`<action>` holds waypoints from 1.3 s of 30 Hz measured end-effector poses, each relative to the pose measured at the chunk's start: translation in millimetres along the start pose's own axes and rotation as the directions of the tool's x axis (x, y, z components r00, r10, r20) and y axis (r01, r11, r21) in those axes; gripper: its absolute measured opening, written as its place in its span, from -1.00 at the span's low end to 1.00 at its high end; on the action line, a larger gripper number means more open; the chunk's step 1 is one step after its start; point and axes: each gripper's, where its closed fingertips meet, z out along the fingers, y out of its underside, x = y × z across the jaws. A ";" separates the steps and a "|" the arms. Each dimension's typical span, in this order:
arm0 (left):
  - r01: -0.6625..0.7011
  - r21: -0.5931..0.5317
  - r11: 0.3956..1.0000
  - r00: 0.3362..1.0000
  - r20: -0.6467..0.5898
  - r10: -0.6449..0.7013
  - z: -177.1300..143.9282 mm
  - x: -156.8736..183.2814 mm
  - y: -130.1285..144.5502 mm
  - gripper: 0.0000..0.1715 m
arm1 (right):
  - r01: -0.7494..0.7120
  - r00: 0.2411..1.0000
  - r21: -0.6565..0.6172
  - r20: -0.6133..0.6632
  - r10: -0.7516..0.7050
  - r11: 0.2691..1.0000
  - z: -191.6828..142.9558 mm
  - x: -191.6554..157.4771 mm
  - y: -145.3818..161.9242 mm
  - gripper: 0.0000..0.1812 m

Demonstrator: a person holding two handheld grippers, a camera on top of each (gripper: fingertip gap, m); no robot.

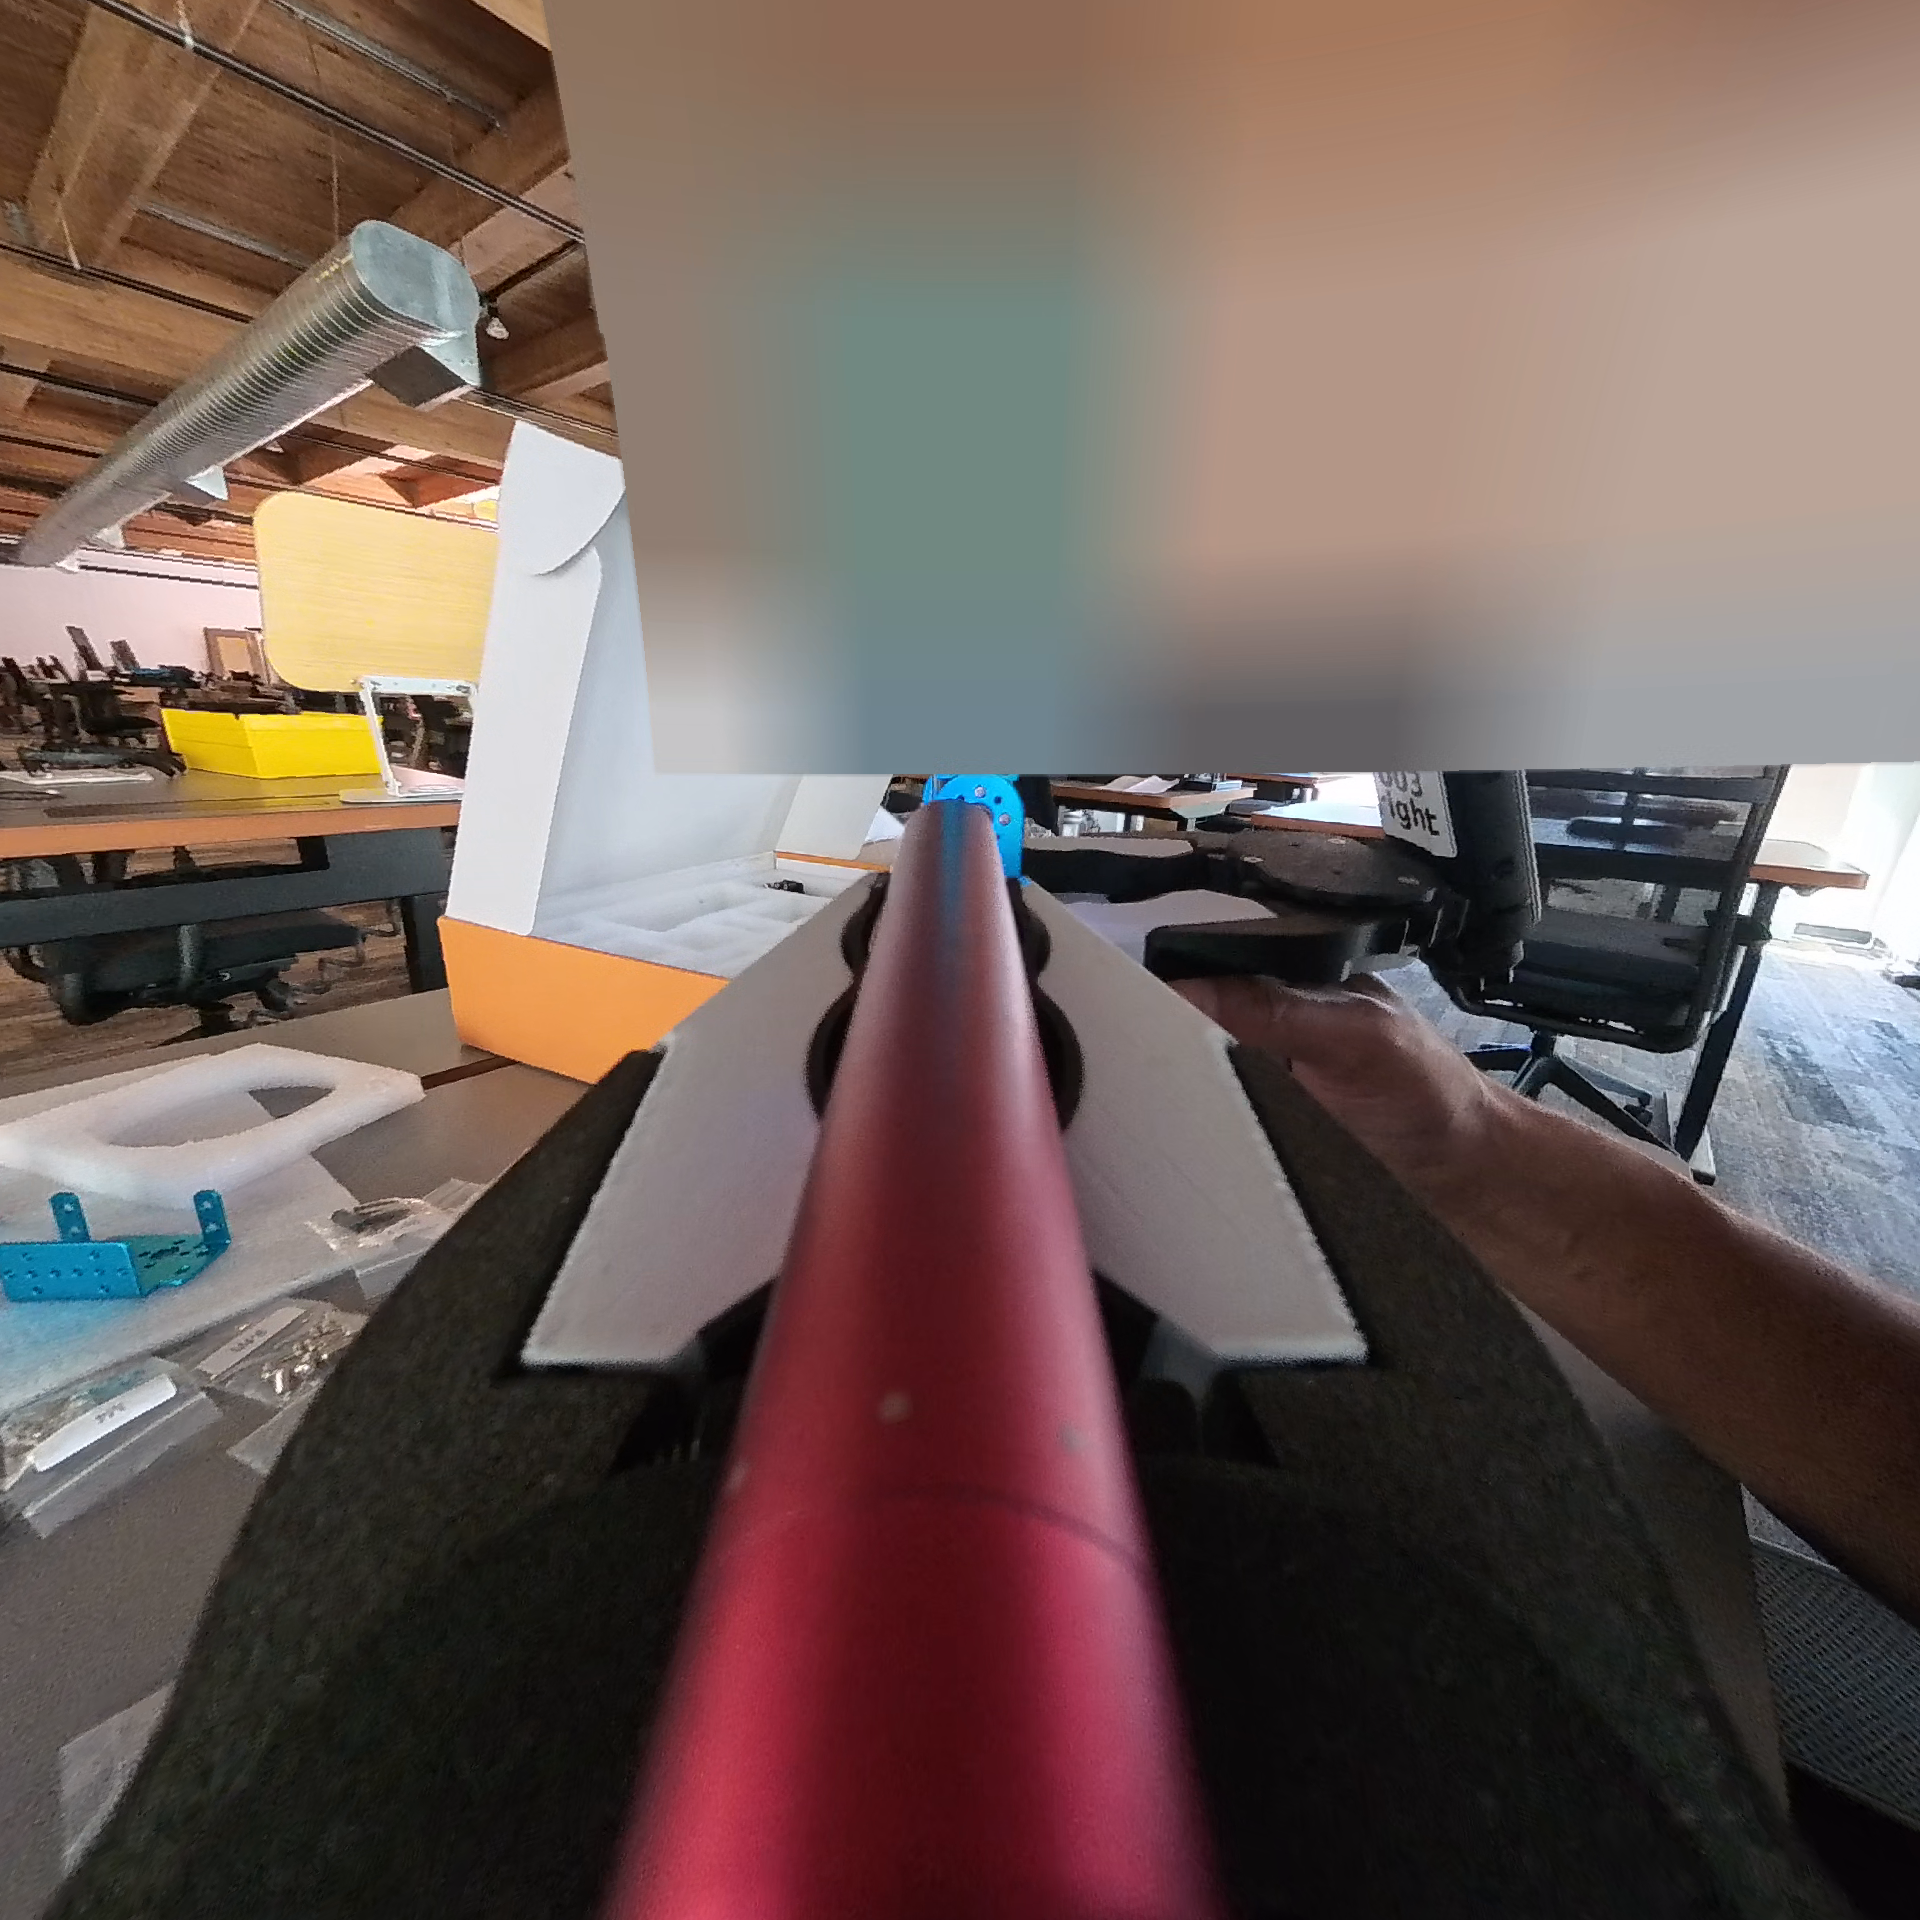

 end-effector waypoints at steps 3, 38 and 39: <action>-0.011 -0.010 1.000 1.000 0.006 0.011 2.7 0.2 2.2 -0.74 | 0.002 1.000 0.000 -0.002 -0.002 1.000 -0.1 0.0 0.0 -0.26; -0.057 -0.018 0.998 0.998 0.040 0.057 5.2 2.9 5.0 -0.74 | 0.006 1.000 -0.002 0.007 -0.006 1.000 -0.4 -0.2 0.3 -0.26; -0.056 -0.020 0.998 0.998 0.040 0.057 5.2 2.8 4.9 -0.74 | 0.008 1.000 -0.002 0.007 -0.008 1.000 -0.3 -0.3 0.3 -0.26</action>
